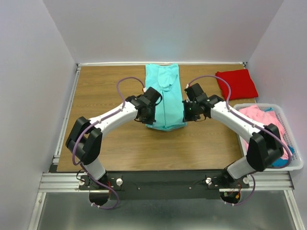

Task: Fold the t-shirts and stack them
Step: Fold the tshirt

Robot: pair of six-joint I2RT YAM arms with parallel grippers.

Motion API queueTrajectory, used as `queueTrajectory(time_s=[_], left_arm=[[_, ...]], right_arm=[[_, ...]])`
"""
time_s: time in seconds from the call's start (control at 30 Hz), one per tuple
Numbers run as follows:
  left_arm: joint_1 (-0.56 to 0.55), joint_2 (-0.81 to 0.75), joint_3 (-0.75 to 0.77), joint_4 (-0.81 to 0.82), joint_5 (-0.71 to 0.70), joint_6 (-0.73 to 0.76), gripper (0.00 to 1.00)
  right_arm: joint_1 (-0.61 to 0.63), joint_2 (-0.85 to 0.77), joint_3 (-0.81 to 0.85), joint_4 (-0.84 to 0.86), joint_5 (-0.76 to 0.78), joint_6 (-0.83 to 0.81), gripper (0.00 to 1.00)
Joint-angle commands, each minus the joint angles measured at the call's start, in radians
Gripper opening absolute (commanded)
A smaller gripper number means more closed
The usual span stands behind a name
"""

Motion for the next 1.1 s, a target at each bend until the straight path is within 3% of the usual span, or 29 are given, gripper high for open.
queueTrajectory(time_s=[0.0,0.57,1.07], left_arm=[[0.068,0.026,0.089,0.034,-0.044,0.117,0.00],[0.255,0.273,0.447,0.123,-0.033,0.297,0.00],[0.331,0.469,0.552,0.313,0.026,0.343,0.00]], right_arm=[[-0.043,0.104,0.131,-0.019,0.084,-0.068,0.01],[-0.195,0.411,0.551,-0.019,0.064,-0.168,0.01],[-0.213,0.673,0.777,0.042,0.082,-0.214,0.01]])
